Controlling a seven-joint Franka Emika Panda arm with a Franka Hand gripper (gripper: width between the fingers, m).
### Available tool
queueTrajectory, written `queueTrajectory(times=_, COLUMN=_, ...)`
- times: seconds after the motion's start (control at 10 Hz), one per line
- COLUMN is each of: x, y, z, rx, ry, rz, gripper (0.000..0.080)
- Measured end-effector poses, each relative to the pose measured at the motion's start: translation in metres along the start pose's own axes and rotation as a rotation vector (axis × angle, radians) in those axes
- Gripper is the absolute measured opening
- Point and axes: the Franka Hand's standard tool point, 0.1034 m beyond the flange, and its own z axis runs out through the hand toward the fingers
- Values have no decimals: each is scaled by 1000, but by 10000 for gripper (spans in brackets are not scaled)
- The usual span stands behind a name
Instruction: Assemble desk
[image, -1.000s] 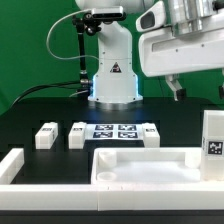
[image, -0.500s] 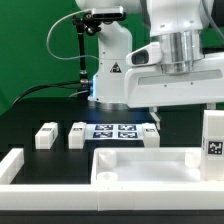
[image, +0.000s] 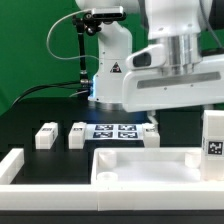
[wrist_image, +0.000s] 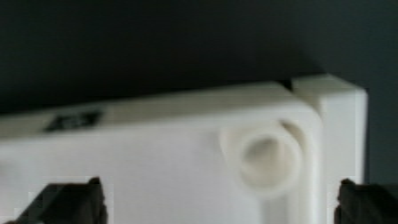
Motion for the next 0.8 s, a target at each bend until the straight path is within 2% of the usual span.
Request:
queueTrajectory(times=0.2, x=-11, y=17, z=7, rx=-18, ry=-64, rz=11, gripper=648)
queueTrajectory(times=0.3, x=-23, y=24, z=9, rx=-16, ry=-150, rz=27, gripper=648)
queueTrajectory(times=0.4, x=-26, y=25, z=9, rx=-13, ry=-182, rz=35, gripper=648)
queueTrajectory(times=0.7, x=-32, y=22, z=11, rx=11, ry=-424, rz=44, gripper=648)
queueTrajectory(times=0.8, x=-36, y=25, z=18, rx=-3, ry=-509, rz=33, gripper=648)
